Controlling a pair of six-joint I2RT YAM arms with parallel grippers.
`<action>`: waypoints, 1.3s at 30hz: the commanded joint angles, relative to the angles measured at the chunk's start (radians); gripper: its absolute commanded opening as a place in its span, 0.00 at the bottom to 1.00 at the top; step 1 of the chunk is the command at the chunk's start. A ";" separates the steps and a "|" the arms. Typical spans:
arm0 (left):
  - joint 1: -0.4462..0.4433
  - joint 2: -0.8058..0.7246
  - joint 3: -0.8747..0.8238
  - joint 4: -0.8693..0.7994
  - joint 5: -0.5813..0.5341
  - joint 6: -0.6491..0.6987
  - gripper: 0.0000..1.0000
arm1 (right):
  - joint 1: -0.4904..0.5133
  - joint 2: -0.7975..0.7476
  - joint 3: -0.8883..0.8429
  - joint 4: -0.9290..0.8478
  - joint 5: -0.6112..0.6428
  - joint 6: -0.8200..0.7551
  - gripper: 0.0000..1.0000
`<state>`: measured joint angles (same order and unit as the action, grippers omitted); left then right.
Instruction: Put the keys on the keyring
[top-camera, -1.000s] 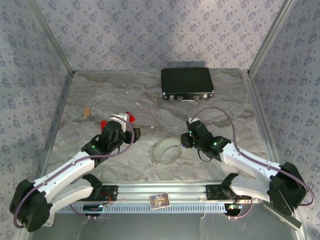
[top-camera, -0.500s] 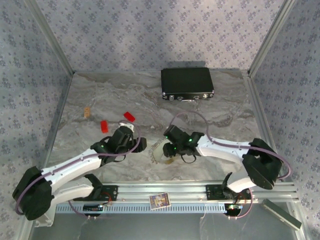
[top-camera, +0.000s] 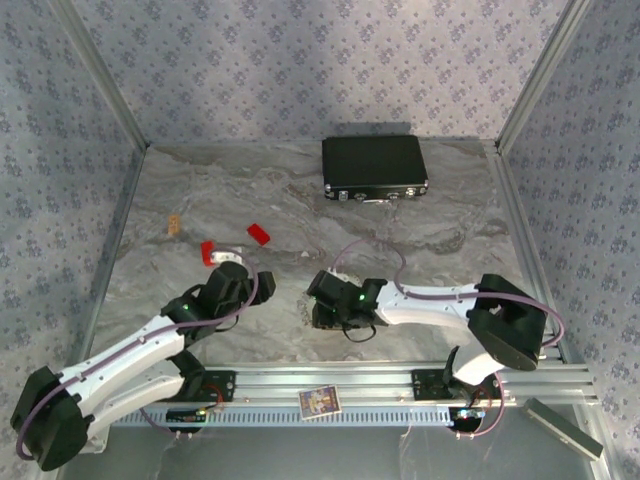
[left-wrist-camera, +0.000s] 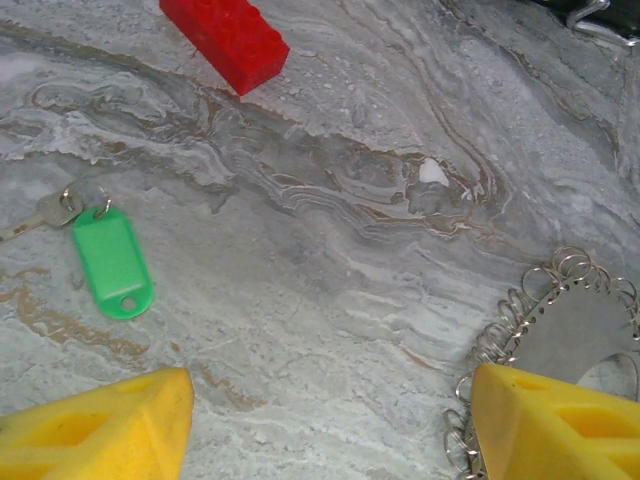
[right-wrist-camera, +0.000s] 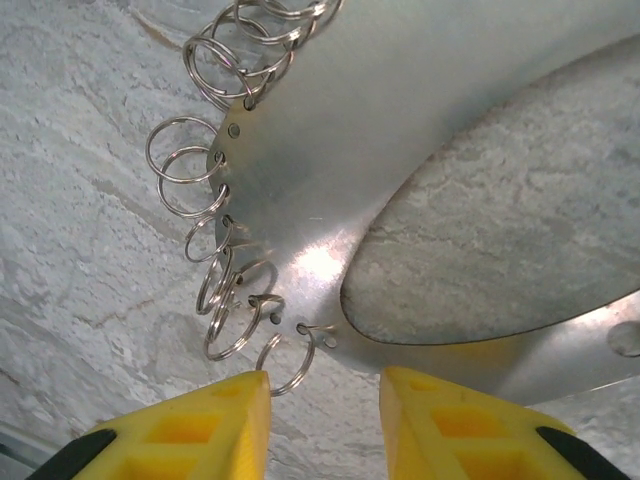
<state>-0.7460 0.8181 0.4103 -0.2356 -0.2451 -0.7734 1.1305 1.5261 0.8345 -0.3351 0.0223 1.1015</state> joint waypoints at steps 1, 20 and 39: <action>0.008 -0.021 -0.010 0.015 -0.017 -0.009 0.73 | 0.017 0.023 -0.008 0.020 0.029 0.141 0.35; 0.013 -0.169 -0.107 0.042 -0.012 -0.037 0.73 | 0.044 0.106 0.044 0.018 0.022 0.207 0.28; 0.016 -0.184 -0.116 0.051 -0.035 -0.002 0.74 | 0.031 0.077 0.081 -0.173 0.052 0.117 0.00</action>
<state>-0.7383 0.6254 0.2962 -0.2062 -0.2562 -0.7944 1.1671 1.6344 0.8986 -0.3672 0.0326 1.2720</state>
